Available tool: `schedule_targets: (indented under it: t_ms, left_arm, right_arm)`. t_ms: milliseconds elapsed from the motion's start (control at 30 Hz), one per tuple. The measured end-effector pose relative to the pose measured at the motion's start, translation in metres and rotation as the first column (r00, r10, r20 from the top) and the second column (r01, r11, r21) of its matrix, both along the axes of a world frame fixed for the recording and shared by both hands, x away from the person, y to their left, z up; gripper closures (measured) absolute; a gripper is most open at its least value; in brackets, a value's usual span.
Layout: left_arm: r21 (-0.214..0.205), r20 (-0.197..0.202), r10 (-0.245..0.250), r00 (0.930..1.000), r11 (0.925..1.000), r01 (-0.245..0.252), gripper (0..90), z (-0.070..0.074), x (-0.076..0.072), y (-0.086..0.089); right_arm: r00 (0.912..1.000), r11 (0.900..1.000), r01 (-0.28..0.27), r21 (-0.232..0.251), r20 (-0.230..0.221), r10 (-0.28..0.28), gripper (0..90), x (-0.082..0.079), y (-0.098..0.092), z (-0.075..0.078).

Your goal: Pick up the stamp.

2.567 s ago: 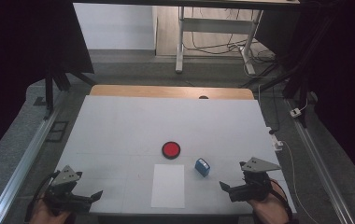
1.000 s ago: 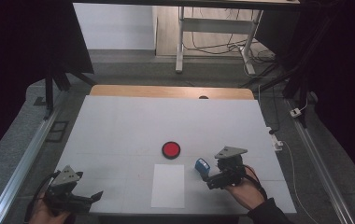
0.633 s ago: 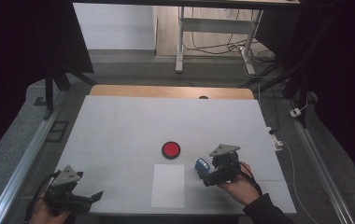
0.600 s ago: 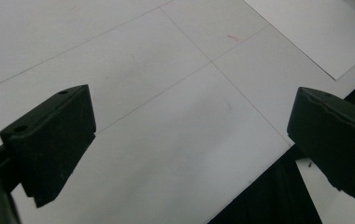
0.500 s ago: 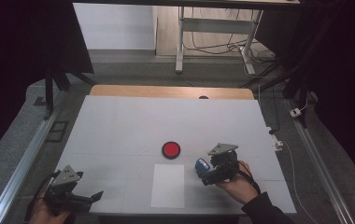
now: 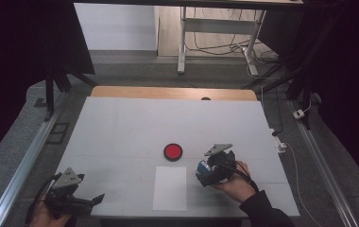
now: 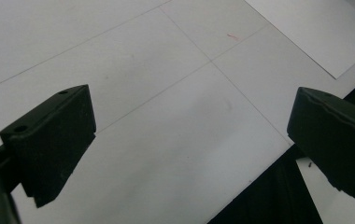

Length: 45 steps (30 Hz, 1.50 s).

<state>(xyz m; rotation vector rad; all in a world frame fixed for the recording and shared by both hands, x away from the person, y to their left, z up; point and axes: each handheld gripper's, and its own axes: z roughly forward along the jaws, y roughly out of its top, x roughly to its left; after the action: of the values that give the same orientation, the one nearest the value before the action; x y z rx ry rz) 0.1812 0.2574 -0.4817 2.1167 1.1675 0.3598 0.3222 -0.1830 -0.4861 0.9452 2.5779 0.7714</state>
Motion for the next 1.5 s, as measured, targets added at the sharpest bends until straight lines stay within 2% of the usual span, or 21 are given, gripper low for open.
schedule_targets:
  t_ms: [133, 200, 367, 567, 600, 700, 967, 1167, 1400, 1500]
  left_arm:
    - [0.005, -0.001, -0.006, 1.0, 1.0, 0.006, 1.9, 0.0, 0.0, -0.001]
    - [0.008, 0.0, -0.007, 1.0, 0.9999, 0.007, 1.9, 0.0, 0.0, -0.001]
    - [0.01, 0.0, -0.013, 0.9999, 0.9999, 0.013, 1.9, 0.0, -0.001, -0.001]
    - [0.016, 0.003, -0.016, 0.9999, 0.9997, 0.016, 2.0, 0.0, -0.001, -0.002]
    - [0.016, 0.003, -0.016, 0.9999, 0.9997, 0.016, 1.9, 0.0, -0.001, -0.002]
    - [0.019, 0.003, -0.02, 0.9998, 0.9996, 0.019, 2.0, 0.0, -0.001, -0.002]
    - [0.027, 0.003, -0.023, 0.9997, 0.9994, 0.023, 2.0, 0.0, -0.001, -0.003]
    - [0.028, 0.002, -0.024, 0.9997, 0.9993, 0.024, 2.0, 0.0, -0.001, -0.003]
    - [0.026, 0.003, -0.022, 0.9997, 0.9994, 0.022, 2.0, 0.0, -0.001, -0.003]
    - [0.023, 0.003, -0.022, 0.9998, 0.9995, 0.022, 2.0, 0.0, -0.001, -0.002]
  right_arm:
    - [1.0, 0.9999, 0.003, -0.01, 0.01, -0.003, 0.4, 0.0, 0.002, 0.001]
    - [0.9999, 0.9999, 0.003, -0.015, 0.011, -0.003, 4.3, 0.0, 0.002, 0.001]
    - [1.0, 1.0, 0.0, -0.001, 0.007, 0.0, 20.7, 0.0, 0.002, 0.003]
    - [0.9995, 0.9997, -0.011, 0.022, -0.03, 0.011, 40.6, 0.001, 0.001, 0.005]
    - [0.9995, 0.9997, -0.011, 0.022, -0.03, 0.011, 40.6, 0.001, 0.001, 0.005]
    - [0.9989, 0.9997, -0.02, 0.016, -0.041, 0.021, 49.7, 0.0, 0.003, 0.006]
    - [0.9987, 0.9993, 0.0, 0.038, -0.05, 0.002, 58.6, 0.001, 0.002, 0.007]
    - [0.9986, 0.999, 0.007, 0.043, -0.053, -0.005, 68.7, 0.002, 0.001, 0.008]
    - [0.9968, 0.997, 0.035, 0.069, -0.075, -0.03, 70.0, 0.005, -0.004, 0.009]
    - [0.9975, 0.9962, 0.016, 0.086, -0.07, -0.01, 70.0, 0.006, -0.006, 0.011]
